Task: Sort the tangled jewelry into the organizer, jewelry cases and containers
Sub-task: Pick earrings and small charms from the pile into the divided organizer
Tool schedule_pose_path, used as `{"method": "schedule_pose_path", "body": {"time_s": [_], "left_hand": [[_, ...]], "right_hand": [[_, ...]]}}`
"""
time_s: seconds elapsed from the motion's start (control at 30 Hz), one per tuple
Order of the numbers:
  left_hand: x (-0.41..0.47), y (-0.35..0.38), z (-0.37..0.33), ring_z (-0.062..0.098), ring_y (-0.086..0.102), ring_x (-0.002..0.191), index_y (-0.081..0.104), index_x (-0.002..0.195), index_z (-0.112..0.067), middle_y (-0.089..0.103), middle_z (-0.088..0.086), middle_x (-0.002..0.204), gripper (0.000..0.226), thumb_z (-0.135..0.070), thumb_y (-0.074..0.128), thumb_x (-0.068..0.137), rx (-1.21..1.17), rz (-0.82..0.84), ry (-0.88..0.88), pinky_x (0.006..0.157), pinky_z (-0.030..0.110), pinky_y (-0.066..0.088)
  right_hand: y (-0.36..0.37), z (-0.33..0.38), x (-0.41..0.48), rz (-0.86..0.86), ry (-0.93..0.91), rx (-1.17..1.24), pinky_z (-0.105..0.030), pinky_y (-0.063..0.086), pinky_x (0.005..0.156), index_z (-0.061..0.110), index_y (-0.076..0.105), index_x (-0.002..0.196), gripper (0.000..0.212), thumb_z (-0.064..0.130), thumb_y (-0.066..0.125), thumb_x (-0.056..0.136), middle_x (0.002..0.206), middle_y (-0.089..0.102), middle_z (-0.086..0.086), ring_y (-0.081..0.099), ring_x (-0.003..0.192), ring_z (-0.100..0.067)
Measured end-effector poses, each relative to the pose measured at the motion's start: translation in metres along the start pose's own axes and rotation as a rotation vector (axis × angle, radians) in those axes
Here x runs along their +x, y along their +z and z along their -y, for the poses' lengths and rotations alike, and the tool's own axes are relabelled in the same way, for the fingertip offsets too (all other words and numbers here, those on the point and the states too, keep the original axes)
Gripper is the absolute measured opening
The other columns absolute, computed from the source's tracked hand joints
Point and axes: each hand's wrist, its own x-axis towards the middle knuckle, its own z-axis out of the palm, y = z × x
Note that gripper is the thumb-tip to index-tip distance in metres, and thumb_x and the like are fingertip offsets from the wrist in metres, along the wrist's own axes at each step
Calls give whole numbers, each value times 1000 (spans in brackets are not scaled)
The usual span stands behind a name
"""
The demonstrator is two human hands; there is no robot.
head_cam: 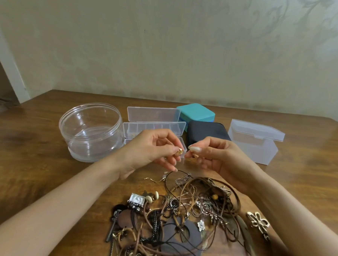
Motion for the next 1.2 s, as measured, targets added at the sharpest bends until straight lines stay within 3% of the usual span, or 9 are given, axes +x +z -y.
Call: {"method": "schedule_pose_path", "body": {"time_s": [0.17,0.27,0.33,0.47,0.57,0.67,0.9,1.07,1.2], "left_hand": [[0,0,-4,12,67,67,63,94,-2,70,11,80,24,-10,64,71,-425,7,-129,57,18,55],[0,1,-5,15,69,71,66,92,-1,71,12,82,27,-9,66,67,-501,-20,-149,58,18,56],[0,0,-5,14,69,70,67,88,-4,72,9,79,27,-12,70,63,-346,-134,-80,60,18,56],[3,-14,5,6,67,60,65,83,-10,67,0,69,12,-14,73,75,402,-508,260,58,17,55],[7,-22,16,4,62,55,65,80,-15,62,-8,66,7,-17,71,80,656,-531,354,57,18,55],[11,-24,26,5,59,67,65,82,-15,64,-6,75,7,-21,69,82,874,-506,374,71,25,53],[14,-28,28,16,62,88,66,95,-12,68,1,96,13,-22,63,88,1068,-456,330,78,32,51],[12,-30,22,15,62,92,63,107,-15,66,-1,103,20,-26,58,92,1059,-498,304,71,21,45],[6,-30,11,19,66,84,58,110,-11,69,6,95,18,-16,49,95,1014,-600,389,70,28,53]], "right_hand": [[1,-2,0,28,-12,67,-20,53,57,4,69,77,6,7,65,75,83,68,-14,62,62,-12],[1,-3,1,28,-7,76,-21,54,58,6,69,74,7,5,63,77,82,69,-14,64,63,-14],[0,-3,1,26,-5,69,-21,55,59,5,68,76,6,5,63,77,84,69,-16,65,64,-15],[-3,-3,0,16,-1,54,-21,55,60,4,70,91,17,7,63,76,86,69,-15,64,65,-14],[-3,-2,-1,21,1,-14,-19,52,62,6,72,101,23,7,61,81,87,68,-12,62,71,-13],[2,-2,-2,-18,-7,-129,-18,49,60,7,72,96,15,7,60,87,85,68,-11,61,71,-13],[31,7,11,-156,-109,-299,-24,57,64,4,68,85,5,4,68,80,77,72,-8,70,69,-19],[53,0,39,-260,-313,-714,-12,50,60,13,71,87,7,8,71,81,74,69,5,64,63,1],[68,-9,54,-275,-487,-888,-3,46,69,8,73,93,12,4,67,85,82,71,0,59,62,8]]}}
